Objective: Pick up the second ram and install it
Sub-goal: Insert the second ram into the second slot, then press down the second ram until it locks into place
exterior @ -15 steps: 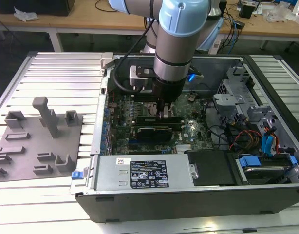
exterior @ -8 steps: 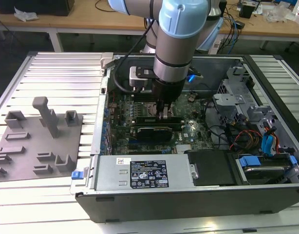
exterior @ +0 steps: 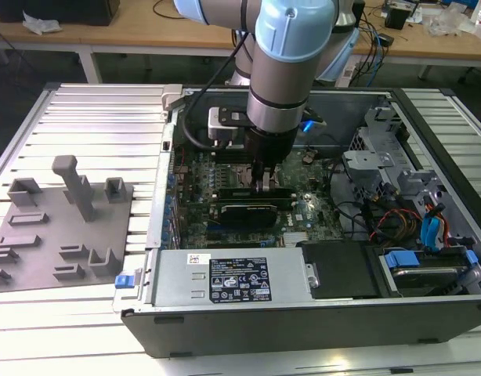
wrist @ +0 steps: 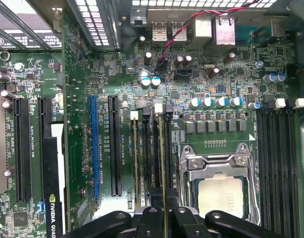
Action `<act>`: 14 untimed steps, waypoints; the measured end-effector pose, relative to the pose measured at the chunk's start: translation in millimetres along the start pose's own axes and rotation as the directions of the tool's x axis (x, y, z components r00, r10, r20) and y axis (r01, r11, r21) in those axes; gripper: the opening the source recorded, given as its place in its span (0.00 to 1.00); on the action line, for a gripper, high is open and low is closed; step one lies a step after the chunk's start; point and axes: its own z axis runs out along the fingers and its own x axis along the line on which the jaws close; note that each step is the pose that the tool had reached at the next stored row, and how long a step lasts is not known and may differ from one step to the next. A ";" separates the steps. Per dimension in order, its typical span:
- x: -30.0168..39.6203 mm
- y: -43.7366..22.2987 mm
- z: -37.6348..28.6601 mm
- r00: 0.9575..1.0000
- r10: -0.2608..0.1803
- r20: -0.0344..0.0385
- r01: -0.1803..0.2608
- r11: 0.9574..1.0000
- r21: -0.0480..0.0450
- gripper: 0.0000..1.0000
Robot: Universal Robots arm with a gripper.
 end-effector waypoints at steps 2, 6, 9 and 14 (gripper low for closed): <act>0.1 0.1 -0.3 1.000 0.000 -0.001 0.000 1.000 -0.001 0.21; -1.4 0.7 -19.1 1.000 0.000 -0.001 0.000 1.000 -0.001 0.21; -3.9 1.3 -34.3 1.000 0.000 -0.004 0.000 1.000 -0.001 0.21; -7.8 1.8 -48.7 1.000 0.000 -0.005 0.000 1.000 0.000 0.11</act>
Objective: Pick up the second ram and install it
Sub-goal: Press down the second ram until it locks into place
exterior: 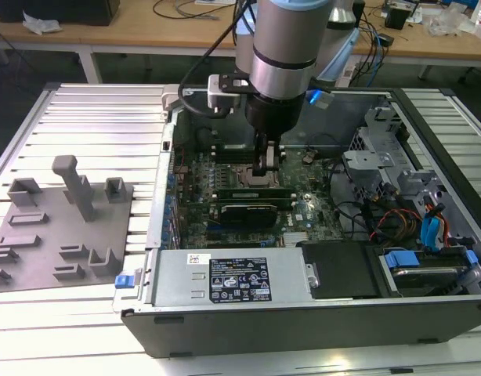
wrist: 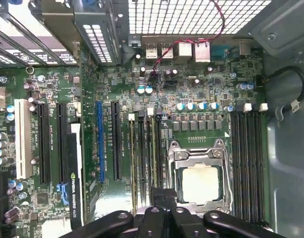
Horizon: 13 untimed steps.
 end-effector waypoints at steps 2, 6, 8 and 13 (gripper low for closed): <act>0.0 -0.5 -0.4 1.000 0.000 0.000 0.000 1.000 0.000 0.11; -0.8 -28.1 4.8 1.000 0.000 -0.002 0.000 1.000 -0.004 0.11; -0.7 -34.3 9.2 1.000 0.000 -0.002 0.000 1.000 -0.004 0.11; 0.0 -51.6 27.7 1.000 0.000 -0.002 0.000 1.000 -0.005 0.11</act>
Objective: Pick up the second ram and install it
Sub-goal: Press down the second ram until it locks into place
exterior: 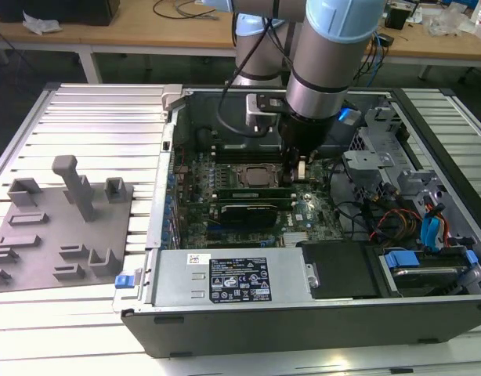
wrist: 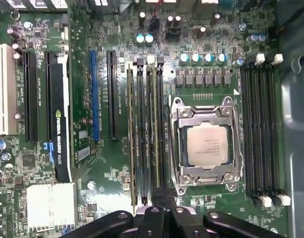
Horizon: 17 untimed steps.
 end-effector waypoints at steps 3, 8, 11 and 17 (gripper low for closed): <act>0.7 -2.4 11.1 1.000 0.000 0.000 0.000 1.000 0.000 0.11; 1.7 -2.6 15.9 1.000 -0.002 0.000 0.002 1.000 0.000 0.11; 1.9 -1.0 9.3 1.000 -0.002 0.001 0.002 1.000 0.005 0.11; 3.0 26.2 8.0 1.000 -0.003 0.001 0.003 1.000 0.018 0.11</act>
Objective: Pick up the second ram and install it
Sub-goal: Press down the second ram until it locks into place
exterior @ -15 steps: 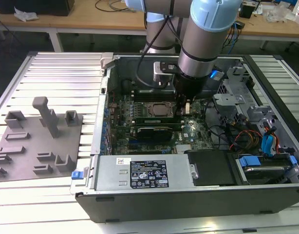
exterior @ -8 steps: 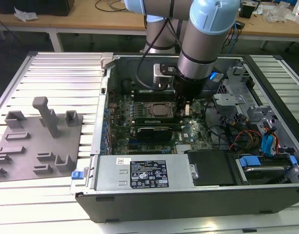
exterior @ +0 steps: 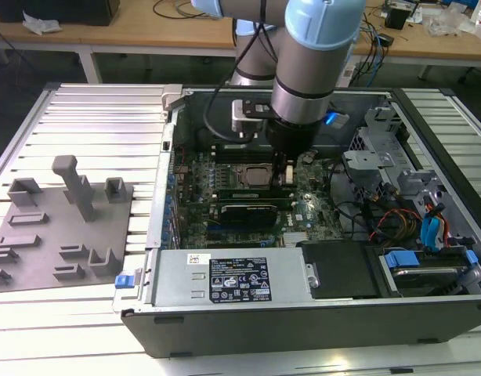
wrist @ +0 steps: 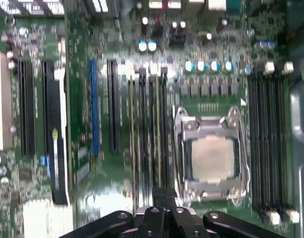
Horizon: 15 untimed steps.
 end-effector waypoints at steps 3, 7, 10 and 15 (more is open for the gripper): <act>0.8 18.5 0.3 1.000 0.000 0.000 0.000 1.000 0.003 0.11; 2.2 51.2 1.7 1.000 -0.001 0.000 0.001 1.000 0.009 0.11; 2.8 63.5 4.1 1.000 -0.001 0.000 0.001 1.000 0.010 0.11; 3.3 64.4 8.9 1.000 -0.001 0.000 0.001 1.000 0.010 0.11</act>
